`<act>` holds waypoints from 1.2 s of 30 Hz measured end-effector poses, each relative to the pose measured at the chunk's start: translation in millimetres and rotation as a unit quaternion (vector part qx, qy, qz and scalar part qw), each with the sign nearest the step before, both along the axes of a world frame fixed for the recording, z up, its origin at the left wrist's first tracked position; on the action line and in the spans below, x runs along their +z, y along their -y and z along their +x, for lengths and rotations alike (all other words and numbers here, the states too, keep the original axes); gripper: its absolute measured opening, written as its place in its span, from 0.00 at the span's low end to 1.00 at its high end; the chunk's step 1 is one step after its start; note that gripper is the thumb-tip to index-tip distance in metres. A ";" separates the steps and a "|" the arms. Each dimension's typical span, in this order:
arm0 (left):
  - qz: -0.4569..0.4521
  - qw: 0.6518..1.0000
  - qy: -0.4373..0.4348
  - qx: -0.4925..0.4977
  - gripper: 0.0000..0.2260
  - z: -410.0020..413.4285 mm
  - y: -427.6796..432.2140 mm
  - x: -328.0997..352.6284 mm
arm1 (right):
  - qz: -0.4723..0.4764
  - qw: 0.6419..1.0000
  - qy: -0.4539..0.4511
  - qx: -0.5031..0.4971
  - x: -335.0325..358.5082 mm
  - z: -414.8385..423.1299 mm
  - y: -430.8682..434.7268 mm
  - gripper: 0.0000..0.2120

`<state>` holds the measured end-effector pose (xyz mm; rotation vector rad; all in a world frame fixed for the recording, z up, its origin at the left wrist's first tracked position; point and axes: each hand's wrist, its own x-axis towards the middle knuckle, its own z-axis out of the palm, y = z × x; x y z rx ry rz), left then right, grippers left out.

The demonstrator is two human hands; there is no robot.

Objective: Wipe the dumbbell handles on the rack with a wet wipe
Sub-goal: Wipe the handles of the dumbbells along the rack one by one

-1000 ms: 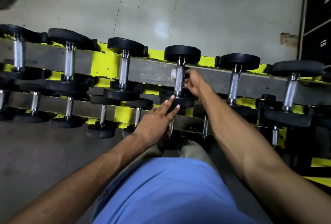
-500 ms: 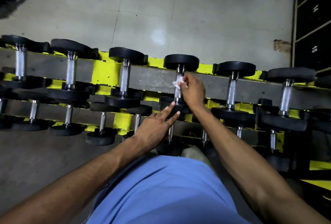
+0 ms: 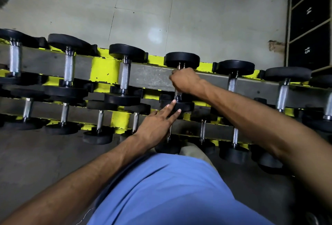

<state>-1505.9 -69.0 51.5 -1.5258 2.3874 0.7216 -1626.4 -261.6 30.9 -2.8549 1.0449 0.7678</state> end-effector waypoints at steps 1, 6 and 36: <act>0.006 1.000 -0.003 0.003 0.38 -0.8 0.5 3.3 | 0.060 0.997 -0.038 -0.018 -1.7 6.7 -8.5 0.08; 0.011 1.000 -0.017 0.013 0.31 -2.5 3.2 25.3 | 0.248 0.964 -0.012 -0.098 -3.1 4.2 -18.5 0.05; -0.004 0.997 -0.001 0.081 0.36 -238.0 18.4 -8.7 | 0.136 0.982 0.123 0.039 2.7 -256.1 -9.5 0.08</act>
